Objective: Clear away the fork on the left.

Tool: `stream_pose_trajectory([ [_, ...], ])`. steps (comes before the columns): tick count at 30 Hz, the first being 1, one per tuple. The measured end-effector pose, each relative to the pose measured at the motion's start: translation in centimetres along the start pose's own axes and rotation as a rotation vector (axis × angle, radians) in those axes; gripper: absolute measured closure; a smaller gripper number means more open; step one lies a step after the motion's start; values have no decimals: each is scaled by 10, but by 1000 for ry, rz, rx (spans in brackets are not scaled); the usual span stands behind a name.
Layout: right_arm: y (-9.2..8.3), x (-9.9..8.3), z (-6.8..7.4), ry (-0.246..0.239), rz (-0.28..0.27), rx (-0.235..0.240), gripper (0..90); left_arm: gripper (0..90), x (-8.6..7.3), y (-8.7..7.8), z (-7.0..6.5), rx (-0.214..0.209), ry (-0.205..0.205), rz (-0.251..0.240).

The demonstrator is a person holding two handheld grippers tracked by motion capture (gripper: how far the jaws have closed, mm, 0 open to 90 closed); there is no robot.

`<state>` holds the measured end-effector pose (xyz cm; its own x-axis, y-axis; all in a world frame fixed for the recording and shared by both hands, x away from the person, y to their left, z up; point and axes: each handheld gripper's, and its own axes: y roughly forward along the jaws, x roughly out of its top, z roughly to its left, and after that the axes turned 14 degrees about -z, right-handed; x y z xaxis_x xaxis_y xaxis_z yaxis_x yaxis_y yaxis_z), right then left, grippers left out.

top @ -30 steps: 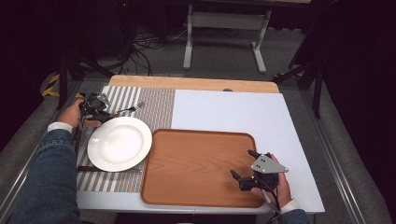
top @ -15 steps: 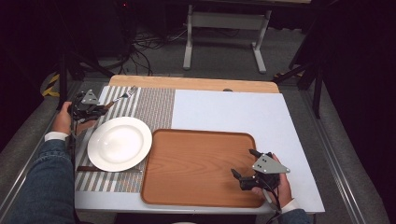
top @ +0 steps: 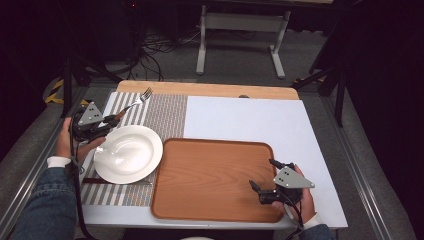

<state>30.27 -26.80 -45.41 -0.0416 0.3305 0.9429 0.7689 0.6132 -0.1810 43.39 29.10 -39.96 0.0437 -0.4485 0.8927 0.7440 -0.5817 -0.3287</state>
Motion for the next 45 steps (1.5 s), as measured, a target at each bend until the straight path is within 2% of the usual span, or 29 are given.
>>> stream_pose_trajectory([
  [4, 2, 1, 0, -1, -3, 10, 75, 764, 4, 0, -26, -33, 7, -52],
  [6, 2, 1, 0, 1, -5, 15, 74, 764, 5, 1, -38, -48, 10, -65],
  [7, 2, 1, 0, 1, -4, 14, 74, 763, 8, 2, -48, -58, 31, -64],
  [10, 2, 1, 0, 10, -8, 12, 75, 764, 12, 4, -66, -90, 32, -82],
  [13, 2, 1, 1, 7, -9, 15, 75, 764, 17, 7, -81, -122, 51, -79],
  [14, 2, 1, 1, 6, -9, 15, 74, 764, 20, 9, -90, -142, 67, -73],
  [17, 2, 1, 1, 4, -13, 13, 75, 764, 27, 11, -108, -185, 69, -83],
  [19, 2, 2, 1, 2, -12, 14, 74, 764, 31, 12, -121, -206, 94, -73],
  [23, 1, 2, 1, 2, -13, 13, 75, 764, 36, 12, -141, -260, 117, -73],
  [27, 1, 1, 0, 0, -11, 8, 75, 764, 39, 15, -164, -307, 150, -40],
  [30, 1, 1, 0, 6, -10, 5, 75, 764, 38, 17, -178, -348, 157, -16],
  [36, 2, 0, -1, 4, -7, 11, 73, 764, 32, 24, -196, -430, 126, 55],
  [39, 2, -1, -2, 3, -7, 12, 73, 764, 30, 25, -205, -444, 139, 95],
  [43, 3, -1, -2, 3, -2, 6, 73, 764, 27, 26, -214, -486, 121, 112],
  [45, 3, -1, -2, 1, 3, 4, 74, 764, 26, 26, -218, -488, 120, 132],
])
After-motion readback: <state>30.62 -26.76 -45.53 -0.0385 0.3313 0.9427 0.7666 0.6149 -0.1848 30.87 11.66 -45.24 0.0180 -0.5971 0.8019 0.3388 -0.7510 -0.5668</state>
